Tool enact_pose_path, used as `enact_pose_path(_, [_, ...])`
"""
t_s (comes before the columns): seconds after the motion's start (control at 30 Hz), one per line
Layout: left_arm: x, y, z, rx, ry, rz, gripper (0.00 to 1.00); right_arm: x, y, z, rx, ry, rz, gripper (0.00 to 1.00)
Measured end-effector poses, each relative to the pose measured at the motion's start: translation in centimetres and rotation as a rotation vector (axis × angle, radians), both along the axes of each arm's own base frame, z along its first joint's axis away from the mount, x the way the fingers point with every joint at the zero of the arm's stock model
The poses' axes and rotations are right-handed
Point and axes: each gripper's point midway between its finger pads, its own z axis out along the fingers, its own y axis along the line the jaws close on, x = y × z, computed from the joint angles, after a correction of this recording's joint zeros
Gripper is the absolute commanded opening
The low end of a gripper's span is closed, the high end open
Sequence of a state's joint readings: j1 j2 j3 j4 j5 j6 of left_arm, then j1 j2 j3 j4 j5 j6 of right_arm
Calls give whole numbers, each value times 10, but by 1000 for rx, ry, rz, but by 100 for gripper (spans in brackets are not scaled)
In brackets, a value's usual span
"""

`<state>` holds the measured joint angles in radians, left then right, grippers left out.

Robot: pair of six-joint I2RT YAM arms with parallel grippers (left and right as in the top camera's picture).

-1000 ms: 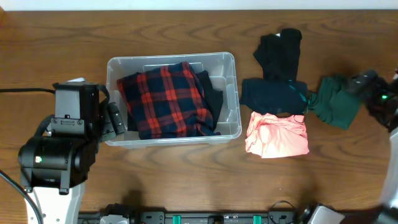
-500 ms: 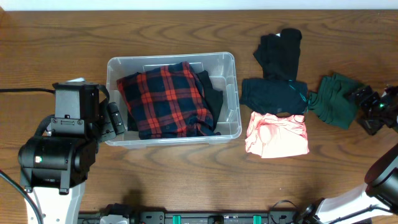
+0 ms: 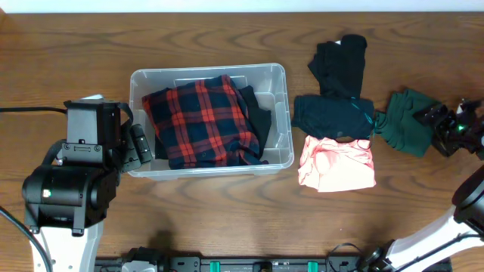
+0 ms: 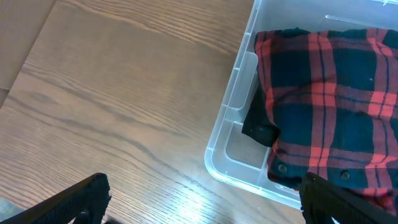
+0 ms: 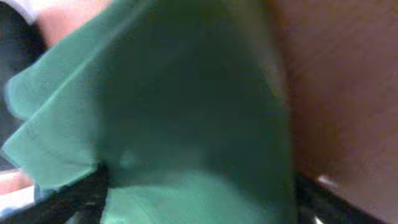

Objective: Pack container
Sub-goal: 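Grasp the dark green garment with the right gripper and lift toward bin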

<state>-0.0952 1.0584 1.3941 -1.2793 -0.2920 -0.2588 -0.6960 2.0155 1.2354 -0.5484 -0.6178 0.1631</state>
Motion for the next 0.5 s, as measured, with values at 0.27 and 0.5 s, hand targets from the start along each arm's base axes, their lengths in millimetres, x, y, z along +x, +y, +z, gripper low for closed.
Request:
enact_pose_path(0.27, [0,0,0,0,0,0,98,-3,12,-14,62,-2,40,9])
enact_pose_path(0.5, [0,0,0,0,0,0,98,-1,19,6,92,-47,25,1])
